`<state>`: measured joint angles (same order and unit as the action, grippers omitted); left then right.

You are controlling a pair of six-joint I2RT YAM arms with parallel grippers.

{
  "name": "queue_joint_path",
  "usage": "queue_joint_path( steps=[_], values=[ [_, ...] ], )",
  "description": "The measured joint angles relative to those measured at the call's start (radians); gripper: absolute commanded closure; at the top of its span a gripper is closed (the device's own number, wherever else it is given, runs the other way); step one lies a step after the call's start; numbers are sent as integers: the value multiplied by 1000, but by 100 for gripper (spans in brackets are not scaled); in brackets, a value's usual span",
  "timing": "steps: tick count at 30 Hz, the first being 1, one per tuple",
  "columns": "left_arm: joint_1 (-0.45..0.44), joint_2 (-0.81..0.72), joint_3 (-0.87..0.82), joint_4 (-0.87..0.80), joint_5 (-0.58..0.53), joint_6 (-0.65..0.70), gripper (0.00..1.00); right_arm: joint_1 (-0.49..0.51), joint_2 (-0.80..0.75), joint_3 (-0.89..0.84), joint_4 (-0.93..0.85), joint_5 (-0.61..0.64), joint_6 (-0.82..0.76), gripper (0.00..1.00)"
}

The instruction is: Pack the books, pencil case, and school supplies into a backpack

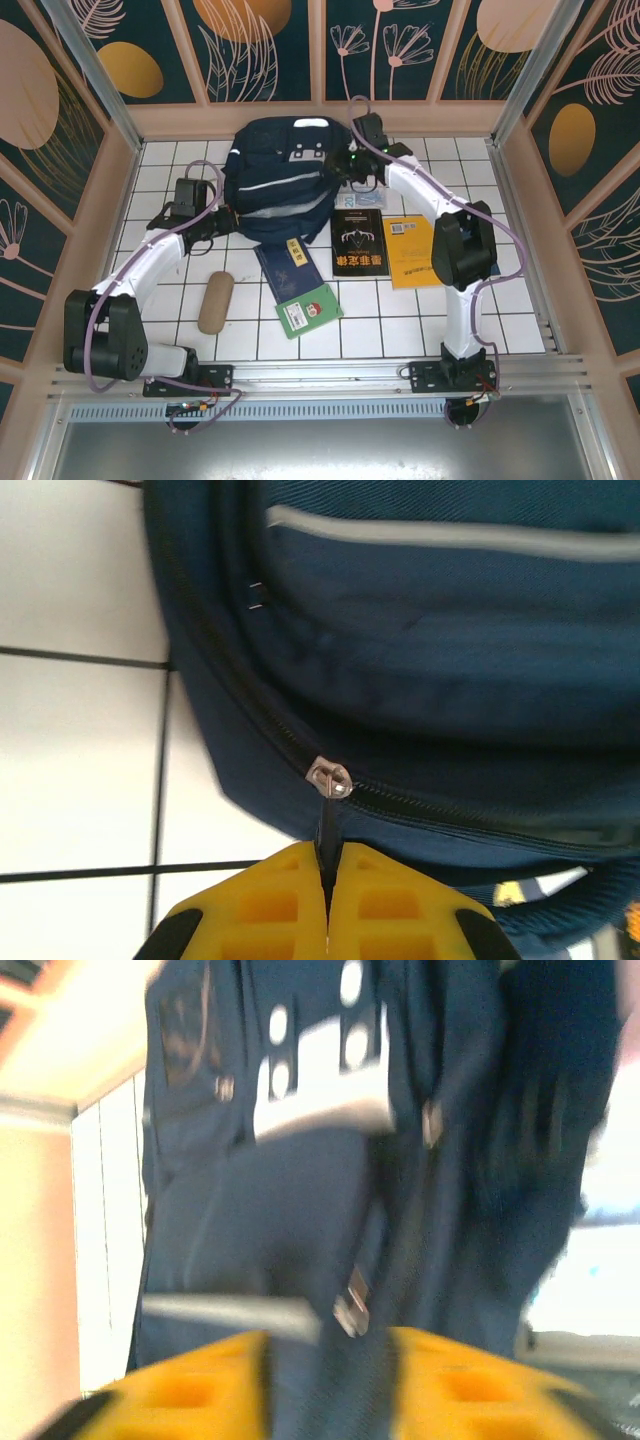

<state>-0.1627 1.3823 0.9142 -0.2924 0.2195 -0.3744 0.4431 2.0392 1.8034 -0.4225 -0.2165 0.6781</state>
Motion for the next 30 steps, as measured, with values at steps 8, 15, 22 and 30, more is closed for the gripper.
queue_joint_path(
  steps=[8,15,22,30],
  values=[
    [-130,2,-9,49,95,-22,100,6,-85,-143,13,69,48,36],
    [-212,16,-9,92,141,-49,100,158,-226,-349,30,55,199,32],
    [-291,40,-10,133,151,-66,100,215,-356,-623,192,-22,447,27],
    [-333,50,-23,141,155,-68,100,233,-338,-642,285,-60,631,23]
  ],
)
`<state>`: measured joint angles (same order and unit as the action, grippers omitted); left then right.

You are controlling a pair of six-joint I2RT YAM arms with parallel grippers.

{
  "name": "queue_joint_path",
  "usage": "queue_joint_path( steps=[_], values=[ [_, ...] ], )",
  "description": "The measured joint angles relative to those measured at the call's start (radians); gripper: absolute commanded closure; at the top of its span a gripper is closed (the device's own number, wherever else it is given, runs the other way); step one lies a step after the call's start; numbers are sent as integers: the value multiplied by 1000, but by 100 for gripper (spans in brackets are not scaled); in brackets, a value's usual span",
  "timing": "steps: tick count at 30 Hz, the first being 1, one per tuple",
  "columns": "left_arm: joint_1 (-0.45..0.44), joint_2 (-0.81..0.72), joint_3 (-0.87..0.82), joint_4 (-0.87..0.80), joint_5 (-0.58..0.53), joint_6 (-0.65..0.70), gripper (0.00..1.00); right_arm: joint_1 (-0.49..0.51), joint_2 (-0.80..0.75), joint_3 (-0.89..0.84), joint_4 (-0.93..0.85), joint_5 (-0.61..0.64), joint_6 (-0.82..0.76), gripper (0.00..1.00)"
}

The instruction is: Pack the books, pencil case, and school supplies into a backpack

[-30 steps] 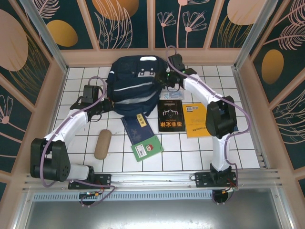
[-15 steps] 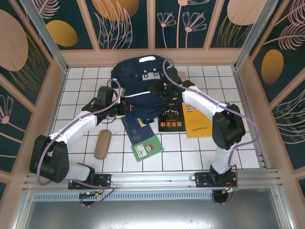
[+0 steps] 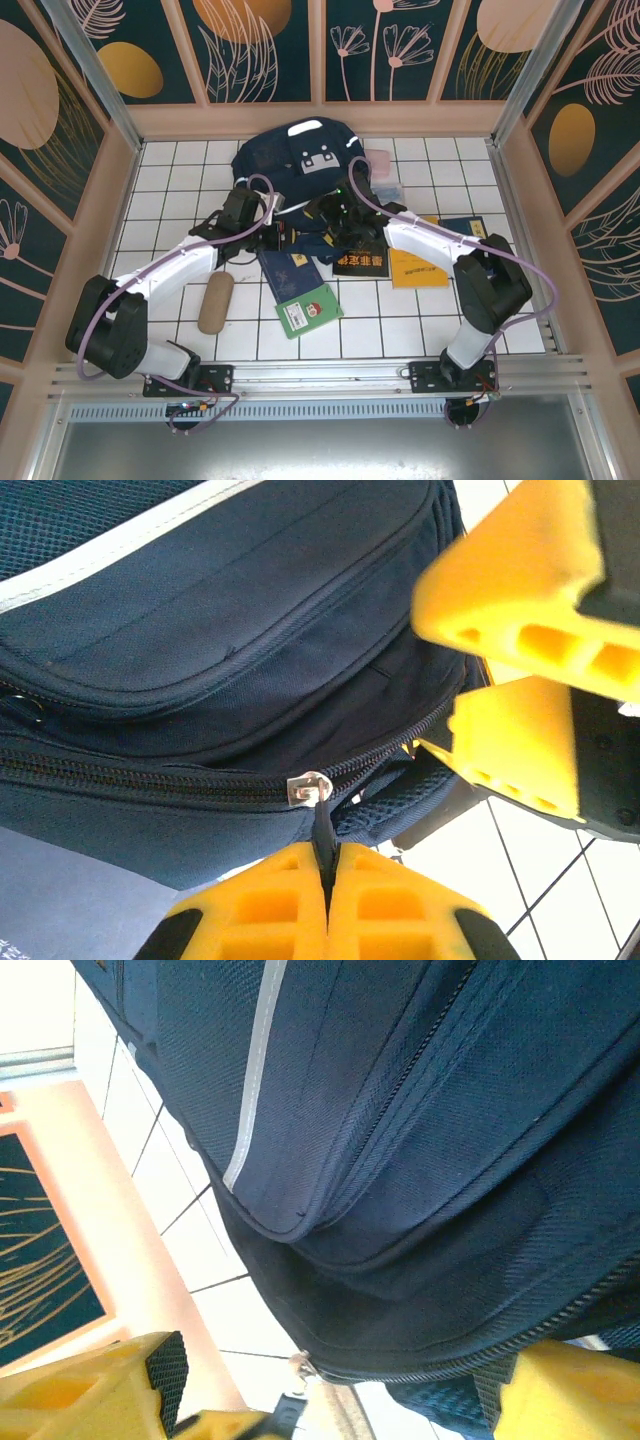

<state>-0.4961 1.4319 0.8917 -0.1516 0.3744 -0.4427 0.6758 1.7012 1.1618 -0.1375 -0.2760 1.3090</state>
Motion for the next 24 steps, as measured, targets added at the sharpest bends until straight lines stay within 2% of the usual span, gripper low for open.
queue_joint_path(
  steps=[3,6,8,10,11,12,17,24],
  values=[
    [-4,0,-5,3,-1,0,100,-2,39,0,24,-14,37,25],
    [-11,0,-13,7,-3,0,100,-2,79,10,24,-16,49,42],
    [-14,2,-16,9,-9,0,100,-6,98,12,26,-20,55,59],
    [-16,4,-17,10,-16,0,100,-10,111,12,21,-21,60,86],
    [-16,4,-17,10,-20,0,100,-12,115,12,19,-21,59,95],
    [-16,4,-17,10,-26,0,100,-14,117,12,14,-21,58,100],
    [-29,8,-14,-4,-118,0,100,-16,117,19,-3,-9,32,100],
    [-11,69,39,-101,-350,1,100,-42,68,7,-36,24,-24,100]
  ],
)
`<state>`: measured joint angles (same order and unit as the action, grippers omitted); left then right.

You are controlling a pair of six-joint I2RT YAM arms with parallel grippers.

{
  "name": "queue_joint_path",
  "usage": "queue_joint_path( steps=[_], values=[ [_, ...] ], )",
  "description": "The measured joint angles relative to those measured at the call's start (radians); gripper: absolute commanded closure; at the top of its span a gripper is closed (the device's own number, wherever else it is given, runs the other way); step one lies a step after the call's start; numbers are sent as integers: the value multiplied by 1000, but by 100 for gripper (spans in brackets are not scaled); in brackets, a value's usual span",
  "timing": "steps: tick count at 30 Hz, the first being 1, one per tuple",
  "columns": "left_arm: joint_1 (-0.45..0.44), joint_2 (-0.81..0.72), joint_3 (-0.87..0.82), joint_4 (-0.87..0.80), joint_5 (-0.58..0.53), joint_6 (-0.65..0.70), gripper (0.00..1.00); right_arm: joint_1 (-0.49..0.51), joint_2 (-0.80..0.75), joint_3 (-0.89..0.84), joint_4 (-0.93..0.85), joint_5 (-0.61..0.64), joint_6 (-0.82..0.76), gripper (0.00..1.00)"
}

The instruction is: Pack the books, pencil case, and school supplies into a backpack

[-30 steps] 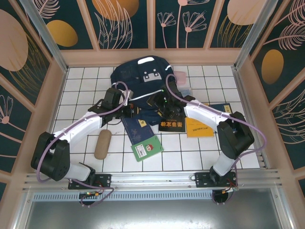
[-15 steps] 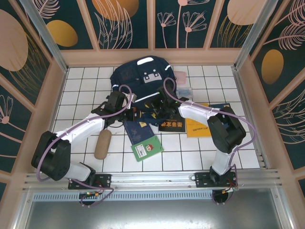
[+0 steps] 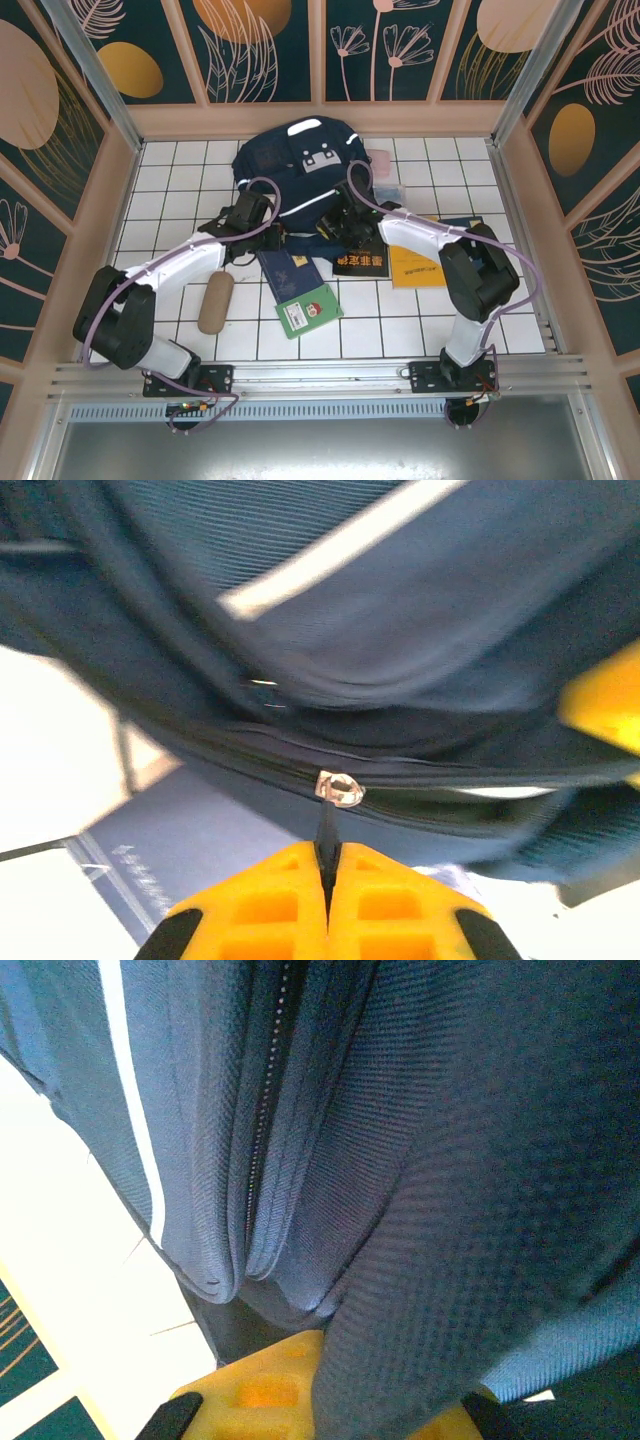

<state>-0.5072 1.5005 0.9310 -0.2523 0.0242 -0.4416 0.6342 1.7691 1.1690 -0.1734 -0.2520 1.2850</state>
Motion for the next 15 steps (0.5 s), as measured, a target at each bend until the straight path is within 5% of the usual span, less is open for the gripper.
queue_joint_path(
  steps=[15],
  values=[
    [213,272,233,-40,-218,-3,100,-14,-73,-21,8,-23,-110,100]
  ],
)
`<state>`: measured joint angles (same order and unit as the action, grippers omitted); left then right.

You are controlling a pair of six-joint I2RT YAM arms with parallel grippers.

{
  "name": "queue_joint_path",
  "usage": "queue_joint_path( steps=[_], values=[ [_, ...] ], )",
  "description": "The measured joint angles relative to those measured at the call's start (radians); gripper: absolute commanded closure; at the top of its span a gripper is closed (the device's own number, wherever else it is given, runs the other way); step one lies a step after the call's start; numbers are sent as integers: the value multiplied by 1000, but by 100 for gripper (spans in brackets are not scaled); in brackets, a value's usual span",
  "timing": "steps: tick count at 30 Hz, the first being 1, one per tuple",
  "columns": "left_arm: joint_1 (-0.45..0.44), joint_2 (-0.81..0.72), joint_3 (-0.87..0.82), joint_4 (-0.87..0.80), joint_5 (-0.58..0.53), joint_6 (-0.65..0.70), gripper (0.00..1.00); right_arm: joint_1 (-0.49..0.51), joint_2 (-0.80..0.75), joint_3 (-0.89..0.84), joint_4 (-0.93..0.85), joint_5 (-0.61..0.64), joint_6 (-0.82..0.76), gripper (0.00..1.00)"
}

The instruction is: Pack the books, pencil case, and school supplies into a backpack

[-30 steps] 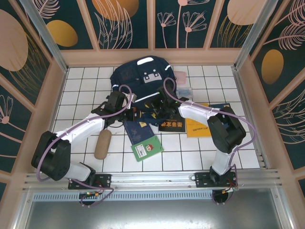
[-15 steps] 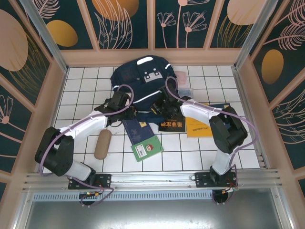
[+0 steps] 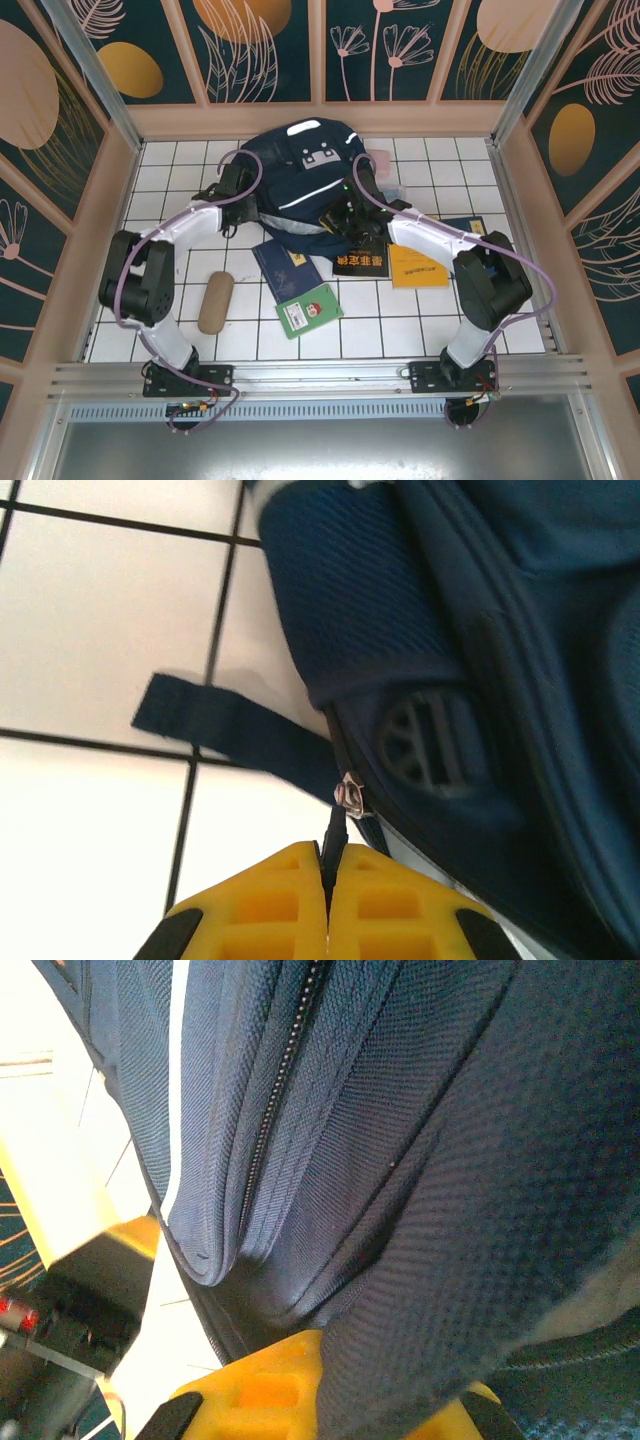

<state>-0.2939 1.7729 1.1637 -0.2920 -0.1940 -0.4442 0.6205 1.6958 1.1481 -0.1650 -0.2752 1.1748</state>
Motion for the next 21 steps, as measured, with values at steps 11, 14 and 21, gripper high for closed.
queue_joint_path(
  steps=[11,14,21],
  values=[
    [48,38,27,-5,-1,-52,100,-14,-6,49,-24,-35,-106,100],
    [58,-58,-22,-8,-42,-63,100,-29,29,165,-64,-66,-177,100],
    [102,-317,-184,-49,-154,-94,100,-39,224,473,-128,-146,-354,100]
  ],
)
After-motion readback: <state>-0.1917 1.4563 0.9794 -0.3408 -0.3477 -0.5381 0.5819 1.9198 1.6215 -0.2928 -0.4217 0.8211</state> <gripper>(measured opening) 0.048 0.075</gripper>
